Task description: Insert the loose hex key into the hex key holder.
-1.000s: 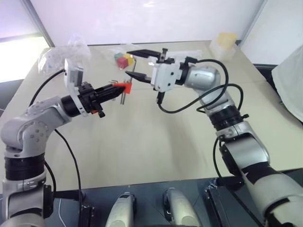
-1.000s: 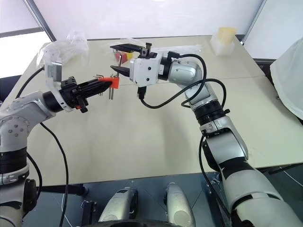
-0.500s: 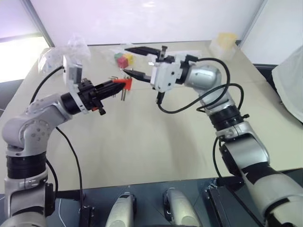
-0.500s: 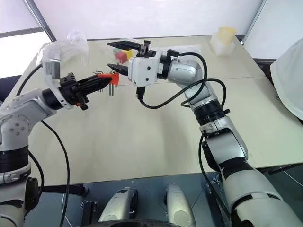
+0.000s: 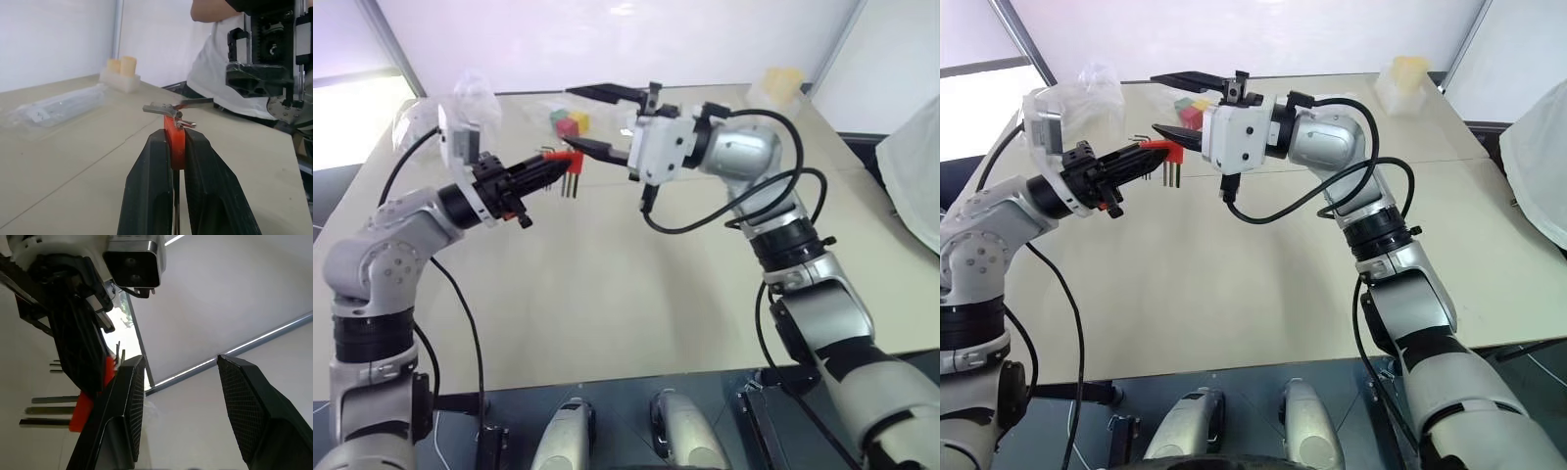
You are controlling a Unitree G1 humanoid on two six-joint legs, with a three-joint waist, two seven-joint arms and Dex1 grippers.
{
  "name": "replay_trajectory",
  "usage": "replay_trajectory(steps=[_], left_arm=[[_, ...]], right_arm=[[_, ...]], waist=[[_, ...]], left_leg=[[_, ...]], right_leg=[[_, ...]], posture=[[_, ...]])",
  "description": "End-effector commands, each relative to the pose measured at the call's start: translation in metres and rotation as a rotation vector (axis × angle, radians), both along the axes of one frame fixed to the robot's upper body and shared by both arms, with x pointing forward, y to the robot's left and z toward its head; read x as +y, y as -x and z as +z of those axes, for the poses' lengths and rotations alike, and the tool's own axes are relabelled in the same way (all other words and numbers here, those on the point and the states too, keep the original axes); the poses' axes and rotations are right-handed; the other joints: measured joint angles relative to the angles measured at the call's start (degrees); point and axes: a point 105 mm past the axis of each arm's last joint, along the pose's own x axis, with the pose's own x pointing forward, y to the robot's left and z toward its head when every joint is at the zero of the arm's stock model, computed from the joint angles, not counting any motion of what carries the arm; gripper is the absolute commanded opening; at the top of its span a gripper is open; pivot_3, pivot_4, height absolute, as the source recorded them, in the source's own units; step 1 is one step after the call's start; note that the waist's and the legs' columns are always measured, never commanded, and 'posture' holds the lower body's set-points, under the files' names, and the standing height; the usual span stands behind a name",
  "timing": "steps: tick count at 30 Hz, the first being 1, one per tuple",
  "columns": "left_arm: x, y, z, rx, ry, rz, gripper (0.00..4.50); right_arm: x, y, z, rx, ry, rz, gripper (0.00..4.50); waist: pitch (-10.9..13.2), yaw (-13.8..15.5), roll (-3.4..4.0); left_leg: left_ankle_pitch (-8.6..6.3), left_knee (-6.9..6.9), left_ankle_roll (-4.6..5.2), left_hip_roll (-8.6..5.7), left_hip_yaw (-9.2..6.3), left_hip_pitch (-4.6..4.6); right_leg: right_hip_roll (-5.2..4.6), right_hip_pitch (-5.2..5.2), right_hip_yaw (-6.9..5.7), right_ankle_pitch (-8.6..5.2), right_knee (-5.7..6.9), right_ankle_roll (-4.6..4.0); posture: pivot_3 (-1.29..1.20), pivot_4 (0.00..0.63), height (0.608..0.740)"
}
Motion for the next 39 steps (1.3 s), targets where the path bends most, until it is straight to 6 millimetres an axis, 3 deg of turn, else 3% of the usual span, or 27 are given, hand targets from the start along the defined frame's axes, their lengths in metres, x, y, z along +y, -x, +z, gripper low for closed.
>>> replay_trajectory(steps=[1,5,12,22,25,29,37,39], left_arm=[[0.003,0.001,0.021,-0.083,0.013,0.011,0.00],[0.007,-0.002,0.025,-0.084,0.031,0.038,0.00],[0.017,-0.003,-0.007,0.099,0.093,0.140,0.00],[0.050,-0.004,-0.069,0.376,0.204,0.372,0.00],[0.054,-0.003,-0.111,0.527,0.234,0.435,0.00],[0.060,0.001,-0.146,0.633,0.236,0.503,0.00],[0.092,0.011,-0.178,0.700,0.188,0.640,0.00],[0.099,0.013,-0.182,0.702,0.164,0.668,0.88]], right_arm=[[-0.006,0.006,0.003,0.001,-0.005,0.010,2.37],[-0.014,-0.004,-0.009,0.049,-0.016,-0.053,2.37],[-0.024,-0.013,-0.025,0.135,-0.070,-0.135,2.37],[-0.025,-0.013,-0.039,0.207,-0.105,-0.177,2.37],[-0.023,-0.011,-0.044,0.224,-0.110,-0.178,2.37],[-0.021,-0.008,-0.048,0.236,-0.111,-0.179,2.37],[-0.022,-0.006,-0.055,0.254,-0.107,-0.195,2.37],[-0.022,-0.005,-0.057,0.262,-0.107,-0.198,2.41]], waist=[[0.0,0.0,0.00],[0.0,0.0,0.00],[0.0,-0.1,0.00],[0.0,0.1,-0.01],[0.0,0.1,-0.01],[0.0,0.1,-0.02],[0.0,-0.1,-0.03],[0.0,-0.1,-0.03]], left_leg=[[0.00,0.01,0.00,0.00,0.00,0.00],[0.00,0.01,0.00,0.00,0.00,0.00],[0.00,0.00,0.00,0.02,-0.01,0.03],[0.00,0.05,0.00,0.01,-0.13,0.05],[0.00,0.06,0.00,0.01,-0.12,0.05],[0.00,0.05,0.00,-0.01,-0.11,0.08],[0.00,0.04,0.00,0.00,-0.07,0.14],[0.00,0.02,0.00,0.02,-0.07,0.17]], right_leg=[[0.00,0.01,0.00,0.00,0.00,0.00],[0.00,0.01,0.00,0.00,0.01,0.00],[-0.01,0.00,0.01,0.00,0.05,0.00],[-0.05,0.02,0.01,0.00,0.10,0.00],[-0.06,0.03,0.01,0.00,0.10,0.00],[-0.07,0.06,0.01,0.00,0.09,0.00],[-0.03,0.09,0.01,0.00,0.09,-0.02],[-0.02,0.09,0.02,0.00,0.09,-0.02]], posture=[[0.00,0.150,0.740],[0.00,0.150,0.740],[0.00,0.150,0.740],[0.00,0.150,0.740],[0.00,0.150,0.740],[0.00,0.150,0.740],[0.00,0.150,0.740],[0.00,0.150,0.740]])
